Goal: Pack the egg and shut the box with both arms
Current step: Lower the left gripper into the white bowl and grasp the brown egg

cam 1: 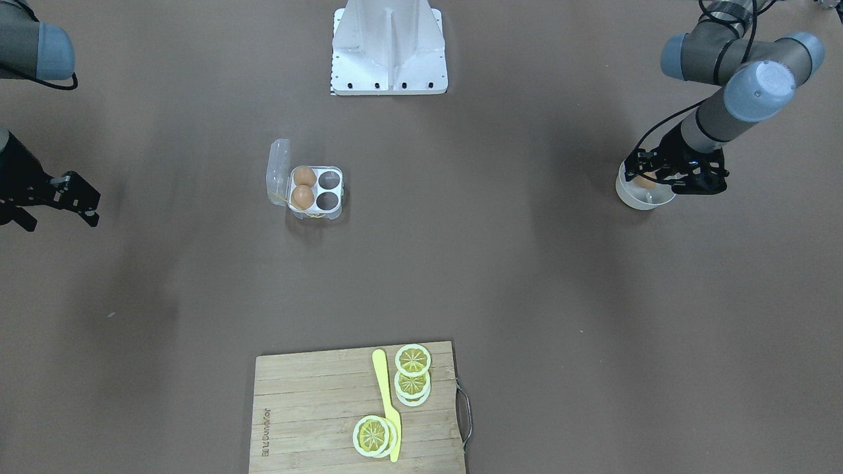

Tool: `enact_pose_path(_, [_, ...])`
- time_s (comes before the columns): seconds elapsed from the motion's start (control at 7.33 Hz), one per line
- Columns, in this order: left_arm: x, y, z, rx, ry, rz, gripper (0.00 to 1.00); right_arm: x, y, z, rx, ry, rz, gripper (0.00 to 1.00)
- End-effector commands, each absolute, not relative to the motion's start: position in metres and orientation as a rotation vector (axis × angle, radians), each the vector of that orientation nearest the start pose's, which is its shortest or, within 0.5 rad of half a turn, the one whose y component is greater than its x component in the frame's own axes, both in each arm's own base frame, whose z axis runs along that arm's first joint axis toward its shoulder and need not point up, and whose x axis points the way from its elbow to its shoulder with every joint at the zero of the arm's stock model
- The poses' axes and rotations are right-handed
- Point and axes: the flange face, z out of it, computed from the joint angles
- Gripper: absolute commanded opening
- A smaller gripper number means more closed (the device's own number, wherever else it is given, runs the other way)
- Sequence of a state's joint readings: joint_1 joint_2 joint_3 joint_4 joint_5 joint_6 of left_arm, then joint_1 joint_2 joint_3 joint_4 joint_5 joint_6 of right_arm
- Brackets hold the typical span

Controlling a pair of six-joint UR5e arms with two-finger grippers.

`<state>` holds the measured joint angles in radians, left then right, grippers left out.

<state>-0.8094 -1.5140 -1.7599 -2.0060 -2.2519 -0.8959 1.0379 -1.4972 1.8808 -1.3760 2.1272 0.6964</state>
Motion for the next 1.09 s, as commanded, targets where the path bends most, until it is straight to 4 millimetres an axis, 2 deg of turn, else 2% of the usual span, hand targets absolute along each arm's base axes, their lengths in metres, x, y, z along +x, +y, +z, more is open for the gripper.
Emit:
enact_pose_path(0.0, [0.287, -0.403, 0.547, -0.122, 0.847, 0.066, 0.48, -0.197, -0.493, 0.456, 0.148, -0.765, -0.006, 1.0])
enact_pose_path(0.41, [0.286, -0.403, 0.545, -0.116, 0.85, 0.066, 0.07, -0.197, -0.493, 0.455, 0.15, -0.766, -0.007, 1.0])
enact_pose_path(0.55, [0.286, -0.403, 0.544, -0.116, 0.852, 0.067, 0.0, -0.197, -0.493, 0.455, 0.15, -0.766, -0.007, 1.0])
enact_pose_path(0.68, [0.286, -0.403, 0.54, -0.109, 0.857, 0.07, 0.0, -0.197, -0.492, 0.454, 0.151, -0.766, -0.007, 1.0])
enact_pose_path(0.95, [0.279, -0.405, 0.517, -0.072, 0.887, 0.076, 0.0, -0.197, -0.493, 0.454, 0.152, -0.767, -0.008, 1.0])
